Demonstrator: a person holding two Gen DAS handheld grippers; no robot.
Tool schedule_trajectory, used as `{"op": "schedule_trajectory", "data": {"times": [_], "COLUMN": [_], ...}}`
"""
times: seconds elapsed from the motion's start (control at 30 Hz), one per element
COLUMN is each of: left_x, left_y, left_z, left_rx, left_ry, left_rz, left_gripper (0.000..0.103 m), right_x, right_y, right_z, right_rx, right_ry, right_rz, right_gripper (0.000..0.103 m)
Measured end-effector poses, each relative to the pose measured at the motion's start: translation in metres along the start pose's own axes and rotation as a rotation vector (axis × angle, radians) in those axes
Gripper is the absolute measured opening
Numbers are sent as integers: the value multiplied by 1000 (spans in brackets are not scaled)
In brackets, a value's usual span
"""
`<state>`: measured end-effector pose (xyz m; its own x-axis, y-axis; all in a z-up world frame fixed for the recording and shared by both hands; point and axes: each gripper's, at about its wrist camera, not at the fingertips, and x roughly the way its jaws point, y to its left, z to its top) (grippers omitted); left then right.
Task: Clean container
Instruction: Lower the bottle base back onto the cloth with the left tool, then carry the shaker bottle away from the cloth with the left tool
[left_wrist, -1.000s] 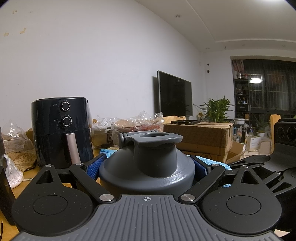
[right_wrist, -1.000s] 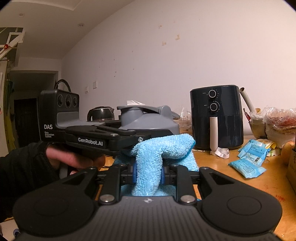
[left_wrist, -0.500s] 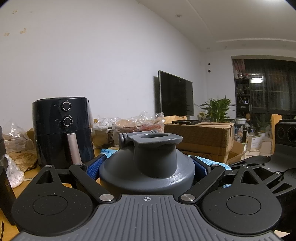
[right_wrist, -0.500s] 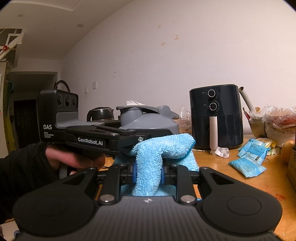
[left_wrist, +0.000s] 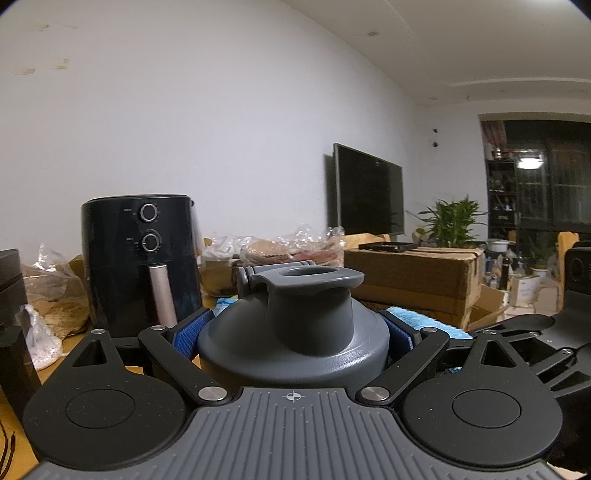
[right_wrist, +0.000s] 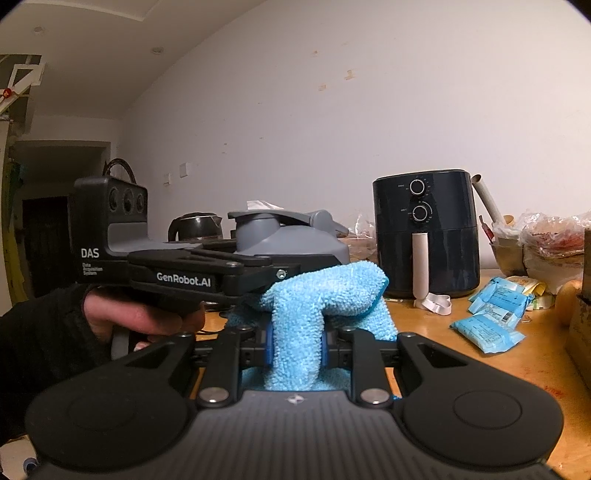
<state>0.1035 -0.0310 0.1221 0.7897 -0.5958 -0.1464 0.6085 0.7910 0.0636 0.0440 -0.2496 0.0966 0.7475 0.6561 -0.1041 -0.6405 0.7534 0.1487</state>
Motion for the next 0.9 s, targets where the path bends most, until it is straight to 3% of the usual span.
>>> {"op": "schedule_trajectory", "data": {"times": [0.67, 0.9], "left_x": [-12, -14], "left_y": [-2, -9], "left_z": [8, 12], "left_rx": [-39, -35], "left_ry": [-14, -25], "left_rz": [243, 362], "left_gripper": [95, 95], "right_x": [-4, -3], "right_y": [-7, -7], "right_z": [5, 6], "right_rx": [17, 20], "right_ry": [-13, -15], "right_rz": [-120, -142], "right_gripper": [18, 18]}}
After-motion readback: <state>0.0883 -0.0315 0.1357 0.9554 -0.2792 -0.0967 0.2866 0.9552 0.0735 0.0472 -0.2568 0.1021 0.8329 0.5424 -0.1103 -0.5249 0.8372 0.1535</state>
